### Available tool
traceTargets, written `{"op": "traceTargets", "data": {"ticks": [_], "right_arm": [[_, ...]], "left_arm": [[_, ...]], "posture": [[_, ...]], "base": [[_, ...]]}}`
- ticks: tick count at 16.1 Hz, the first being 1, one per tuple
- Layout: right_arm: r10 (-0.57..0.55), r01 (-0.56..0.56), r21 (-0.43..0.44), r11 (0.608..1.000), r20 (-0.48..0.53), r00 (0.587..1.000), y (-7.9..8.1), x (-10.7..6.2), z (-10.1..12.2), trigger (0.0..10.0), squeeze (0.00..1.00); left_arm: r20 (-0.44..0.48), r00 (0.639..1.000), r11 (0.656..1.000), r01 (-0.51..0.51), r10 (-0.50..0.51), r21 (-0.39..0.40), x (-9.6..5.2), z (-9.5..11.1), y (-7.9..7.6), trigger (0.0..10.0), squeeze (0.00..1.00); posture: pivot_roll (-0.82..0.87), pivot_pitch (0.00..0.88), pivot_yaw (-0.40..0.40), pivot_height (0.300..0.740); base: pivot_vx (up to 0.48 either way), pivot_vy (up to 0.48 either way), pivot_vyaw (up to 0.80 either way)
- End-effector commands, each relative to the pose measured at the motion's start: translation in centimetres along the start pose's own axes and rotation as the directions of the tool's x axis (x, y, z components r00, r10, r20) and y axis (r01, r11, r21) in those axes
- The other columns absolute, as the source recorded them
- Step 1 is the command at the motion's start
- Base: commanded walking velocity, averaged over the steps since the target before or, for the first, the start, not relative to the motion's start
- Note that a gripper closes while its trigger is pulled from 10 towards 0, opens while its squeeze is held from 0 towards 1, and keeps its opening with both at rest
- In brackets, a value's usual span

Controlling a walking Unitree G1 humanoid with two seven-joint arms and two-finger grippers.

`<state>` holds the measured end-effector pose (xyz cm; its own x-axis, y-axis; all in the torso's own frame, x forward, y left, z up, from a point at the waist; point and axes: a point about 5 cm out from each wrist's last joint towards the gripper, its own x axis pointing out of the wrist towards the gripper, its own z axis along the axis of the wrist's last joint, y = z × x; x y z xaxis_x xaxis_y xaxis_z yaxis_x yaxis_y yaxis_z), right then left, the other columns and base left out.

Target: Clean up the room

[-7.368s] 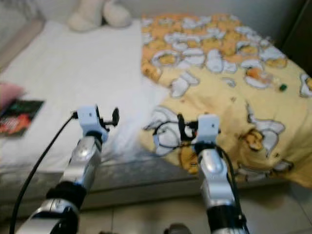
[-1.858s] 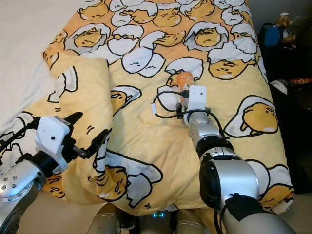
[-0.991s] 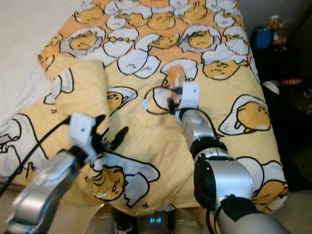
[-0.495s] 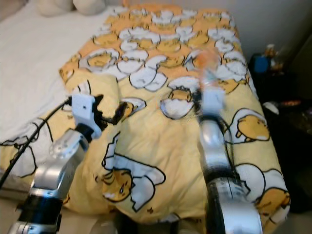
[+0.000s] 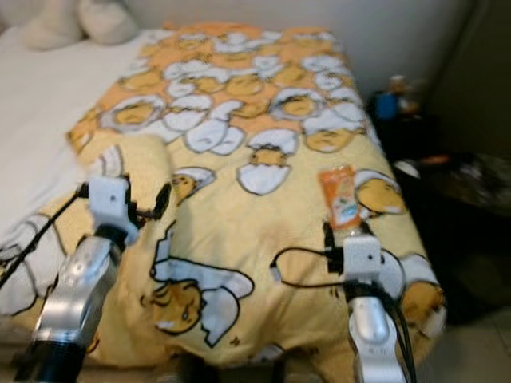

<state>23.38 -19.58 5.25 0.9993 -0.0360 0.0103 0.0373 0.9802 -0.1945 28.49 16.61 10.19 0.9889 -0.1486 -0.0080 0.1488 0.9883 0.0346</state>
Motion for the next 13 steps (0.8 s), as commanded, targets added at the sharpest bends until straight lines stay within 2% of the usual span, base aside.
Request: {"op": "traceTargets", "data": {"ticks": [1,2,5,6,8,13], "right_arm": [[0.006,-0.005,0.027,1.000,-0.021,1.000,0.3,-0.3,0.1,0.0,0.00],[-0.024,0.026,0.030,0.999,-0.044,0.999,0.5,0.8,0.1,10.0,0.00],[-0.035,0.036,0.049,0.998,-0.032,0.999,0.9,2.6,0.9,10.0,0.00],[-0.033,0.034,0.052,0.998,-0.025,0.999,1.2,3.1,1.2,10.0,0.00],[-0.031,0.032,0.052,0.998,-0.029,0.999,1.2,3.3,1.3,10.0,0.00],[0.002,0.002,0.054,0.999,-0.074,0.997,2.0,3.2,0.4,10.0,0.00]], "left_arm": [[0.020,1.000,0.999,0.014,-0.013,-0.050,-0.6,0.3,-0.7,10.0,0.00],[0.020,1.000,0.998,0.019,-0.018,-0.053,-0.4,0.1,-1.9,10.0,0.00],[0.026,0.999,0.997,0.020,-0.018,-0.078,0.3,0.1,-2.2,10.0,0.00],[0.030,0.999,0.995,0.047,-0.045,-0.086,0.4,0.2,-2.8,10.0,0.00],[0.038,0.997,0.994,0.073,-0.070,-0.087,0.2,0.3,-3.5,10.0,0.00],[0.054,0.991,0.992,0.124,-0.122,-0.035,1.9,0.7,-4.1,10.0,0.00]], "posture": [[-0.15,0.000,0.070,0.714],[-0.16,0.000,0.068,0.714],[-0.17,0.000,0.071,0.714],[-0.17,0.000,0.074,0.714],[-0.18,0.000,0.078,0.714],[-0.21,0.000,0.085,0.714]], "base": [[0.000,-0.454,0.00],[0.000,-0.450,0.00],[0.000,-0.449,0.00],[0.000,-0.446,0.00],[0.000,-0.450,0.00],[0.000,-0.449,0.00]]}}
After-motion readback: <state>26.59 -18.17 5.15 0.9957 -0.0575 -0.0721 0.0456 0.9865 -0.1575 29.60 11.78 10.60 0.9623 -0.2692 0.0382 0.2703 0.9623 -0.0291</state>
